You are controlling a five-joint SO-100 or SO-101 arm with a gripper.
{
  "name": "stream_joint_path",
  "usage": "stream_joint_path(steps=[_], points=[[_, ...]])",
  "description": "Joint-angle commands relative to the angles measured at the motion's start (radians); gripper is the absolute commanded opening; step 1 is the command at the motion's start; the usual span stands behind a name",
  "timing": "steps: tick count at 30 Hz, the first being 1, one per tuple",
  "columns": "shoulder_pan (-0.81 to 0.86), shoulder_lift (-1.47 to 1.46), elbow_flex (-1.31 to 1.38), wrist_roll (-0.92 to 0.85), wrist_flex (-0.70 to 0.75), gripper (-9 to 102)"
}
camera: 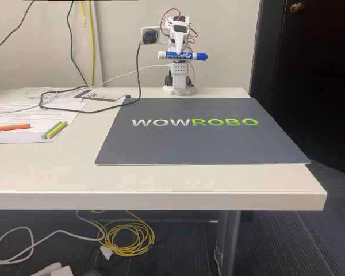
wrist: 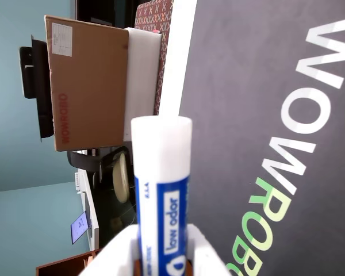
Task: Pick up the blue marker.
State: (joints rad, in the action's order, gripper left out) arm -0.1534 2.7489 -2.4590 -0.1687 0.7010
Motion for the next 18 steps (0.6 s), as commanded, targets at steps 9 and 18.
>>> stream_joint_path(steps=[9,18], points=[[-0.009,0.057,-0.035,-0.02,-0.052,4],[-0.006,0.314,-0.238,-0.055,-0.049,3]])
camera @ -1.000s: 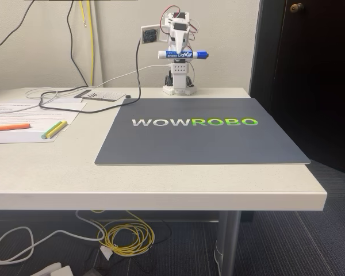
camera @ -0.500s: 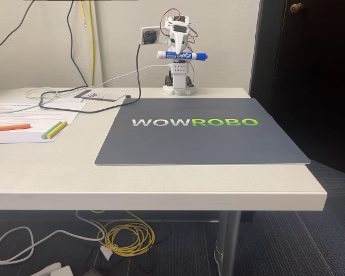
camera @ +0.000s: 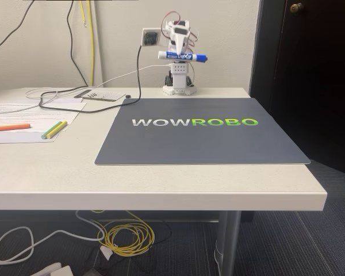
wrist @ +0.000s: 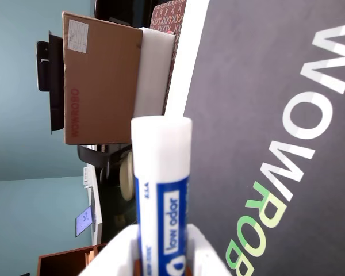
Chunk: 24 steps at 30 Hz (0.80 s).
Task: Pick up the blue marker.
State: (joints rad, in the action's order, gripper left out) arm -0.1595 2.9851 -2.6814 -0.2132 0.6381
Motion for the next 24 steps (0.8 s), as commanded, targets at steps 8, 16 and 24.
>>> stream_joint_path(steps=[8,16,24], points=[[0.012,0.176,-0.043,-0.031,0.13,3],[0.012,0.238,-0.075,-0.049,0.21,4],[0.012,0.241,-0.075,-0.051,0.235,4]])
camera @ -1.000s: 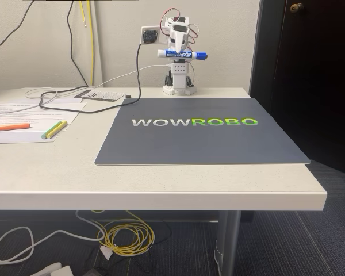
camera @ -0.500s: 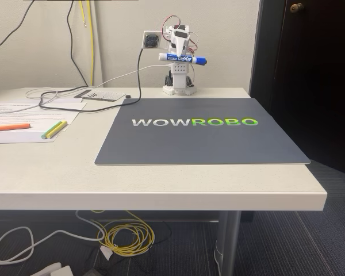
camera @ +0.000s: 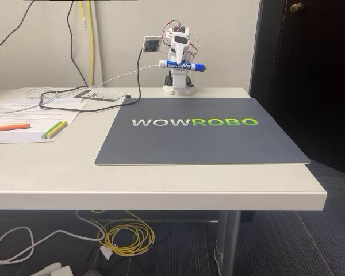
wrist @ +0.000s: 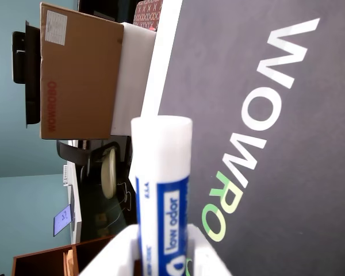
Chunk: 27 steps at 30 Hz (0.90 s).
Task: Pick up the blue marker.
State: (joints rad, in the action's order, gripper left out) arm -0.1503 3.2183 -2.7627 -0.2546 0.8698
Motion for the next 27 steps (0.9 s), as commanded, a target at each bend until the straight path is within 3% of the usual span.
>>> stream_joint_path(steps=[1,16,27], points=[[0.003,0.008,0.006,-0.009,0.003,4],[0.028,0.058,0.006,-0.067,0.091,20],[0.012,0.034,0.012,-0.12,0.084,20]])
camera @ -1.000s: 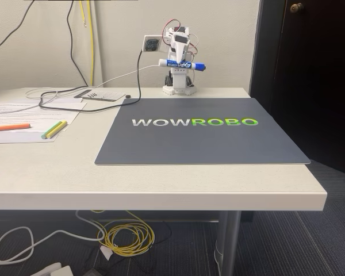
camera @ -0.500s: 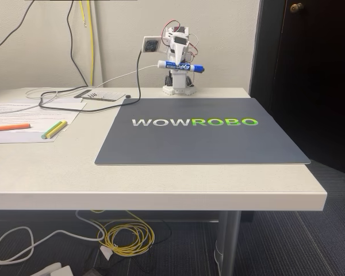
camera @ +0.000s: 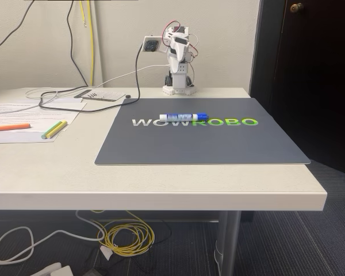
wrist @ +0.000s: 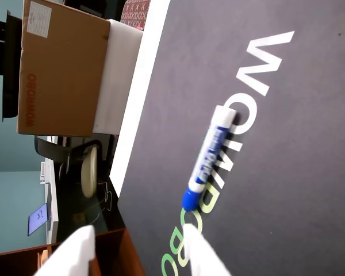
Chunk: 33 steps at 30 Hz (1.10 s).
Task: Pick up the blue marker.
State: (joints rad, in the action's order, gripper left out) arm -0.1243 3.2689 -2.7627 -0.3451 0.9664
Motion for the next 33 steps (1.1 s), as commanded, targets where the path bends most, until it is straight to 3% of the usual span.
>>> stream_joint_path(steps=[1,7,18,33], points=[[-0.025,-0.044,0.026,-0.049,-0.015,20],[-0.075,-0.509,0.324,-0.08,-0.017,21],[-0.179,-1.529,1.416,0.032,0.42,22],[-0.155,-1.609,1.456,-0.003,0.376,14]])
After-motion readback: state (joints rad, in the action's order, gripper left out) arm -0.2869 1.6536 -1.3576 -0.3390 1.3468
